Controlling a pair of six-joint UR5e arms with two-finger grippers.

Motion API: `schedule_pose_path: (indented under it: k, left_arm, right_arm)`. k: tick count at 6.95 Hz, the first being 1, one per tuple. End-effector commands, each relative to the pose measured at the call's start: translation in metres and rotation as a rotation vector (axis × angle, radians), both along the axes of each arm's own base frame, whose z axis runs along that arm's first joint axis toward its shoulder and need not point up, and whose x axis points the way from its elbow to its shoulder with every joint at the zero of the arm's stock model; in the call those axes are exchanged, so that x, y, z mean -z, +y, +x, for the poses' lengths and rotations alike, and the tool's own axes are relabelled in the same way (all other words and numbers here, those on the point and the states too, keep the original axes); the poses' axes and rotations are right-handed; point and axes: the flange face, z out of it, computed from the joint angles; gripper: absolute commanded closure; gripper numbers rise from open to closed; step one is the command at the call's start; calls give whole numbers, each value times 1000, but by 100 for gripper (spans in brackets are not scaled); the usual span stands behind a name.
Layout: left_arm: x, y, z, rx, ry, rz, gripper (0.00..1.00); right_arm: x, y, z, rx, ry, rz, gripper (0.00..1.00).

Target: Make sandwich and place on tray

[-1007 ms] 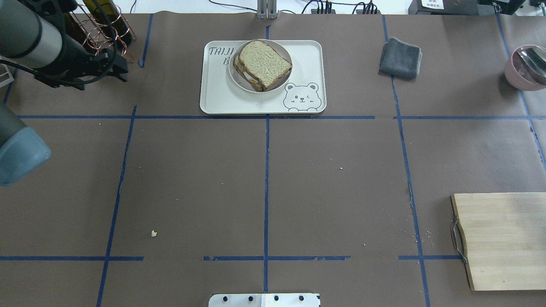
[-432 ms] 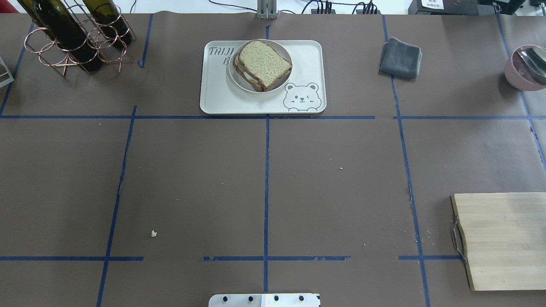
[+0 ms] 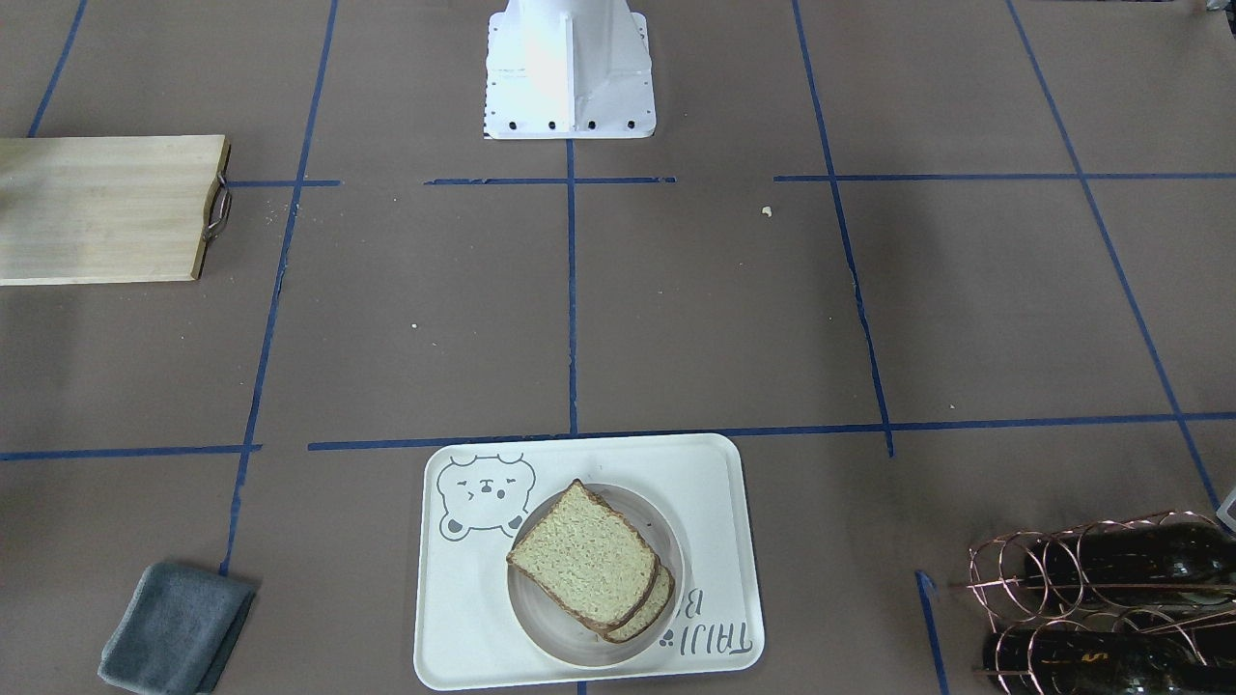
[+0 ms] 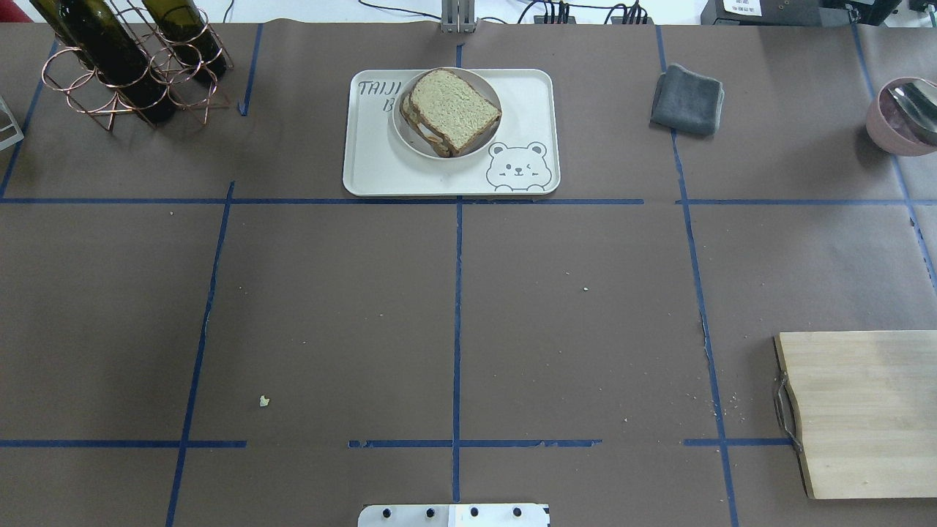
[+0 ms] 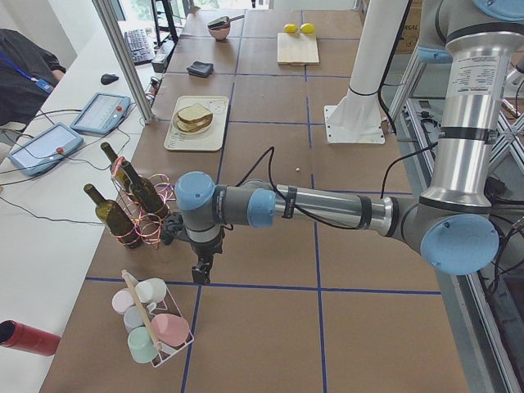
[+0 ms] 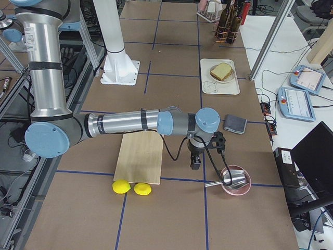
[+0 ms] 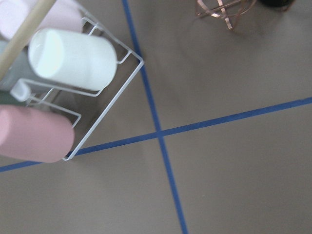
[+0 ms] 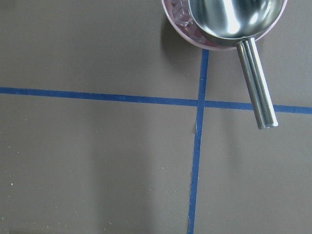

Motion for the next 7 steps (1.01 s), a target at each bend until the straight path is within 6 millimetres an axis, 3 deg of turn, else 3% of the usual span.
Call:
schedule_pose_path:
  k: [1,2,4,7]
  left_arm:
    - [-19,16,-1,-2,80,-32,0]
    - [-18,16,-1,0,83,-32,0]
    - [9,26,-1,41,83,-20,0]
    - [13,34,-1,49,82,-19,0]
  right_arm:
    - [-3,2,5,-13,-11,-9,0]
    - [-4,2,9,-19,-9,-12,0]
    - [-20,4,16,-30,-11,-42,0]
    - [-46,10,41,-60,-23,-68,0]
